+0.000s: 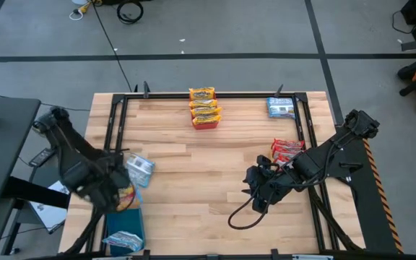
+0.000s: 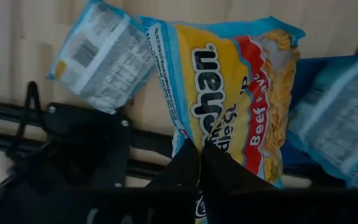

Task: Sort Maruchan noodles
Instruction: Put the blue noodle pack into the blue bin

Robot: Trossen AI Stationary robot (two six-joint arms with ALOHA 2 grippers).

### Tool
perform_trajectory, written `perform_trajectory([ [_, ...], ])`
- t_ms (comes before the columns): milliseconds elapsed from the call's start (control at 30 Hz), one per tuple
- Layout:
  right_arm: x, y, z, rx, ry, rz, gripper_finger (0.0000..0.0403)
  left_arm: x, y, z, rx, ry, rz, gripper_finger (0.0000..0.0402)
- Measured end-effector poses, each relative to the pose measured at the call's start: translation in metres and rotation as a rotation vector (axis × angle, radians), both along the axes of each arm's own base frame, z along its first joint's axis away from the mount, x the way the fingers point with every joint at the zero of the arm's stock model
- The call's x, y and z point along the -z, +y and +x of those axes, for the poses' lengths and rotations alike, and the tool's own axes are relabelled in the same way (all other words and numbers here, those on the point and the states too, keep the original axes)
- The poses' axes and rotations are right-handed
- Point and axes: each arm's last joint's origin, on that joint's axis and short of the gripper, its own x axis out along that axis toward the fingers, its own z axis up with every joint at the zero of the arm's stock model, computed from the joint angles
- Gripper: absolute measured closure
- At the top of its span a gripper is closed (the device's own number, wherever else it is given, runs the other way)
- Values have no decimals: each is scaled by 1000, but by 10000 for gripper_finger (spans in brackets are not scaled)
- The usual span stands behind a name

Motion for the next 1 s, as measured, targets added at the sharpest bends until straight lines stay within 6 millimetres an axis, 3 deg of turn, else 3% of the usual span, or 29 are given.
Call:
perform_trajectory([
  [167, 0, -4, 2, 16, 0, 1, 242, 15, -28, -1, 22, -25, 117, 394],
  [500, 0, -13, 8, 56, 0, 4, 242, 67, -79, 6, 202, 181, 272, 394],
  [767, 0, -19, 11, 78, 1, 8, 242, 58, -94, -2, 244, 175, 196, 394],
  [1000, 0, -22, 13, 90, -3, 10, 242, 64, -116, 9, 210, 19, 38, 395],
])
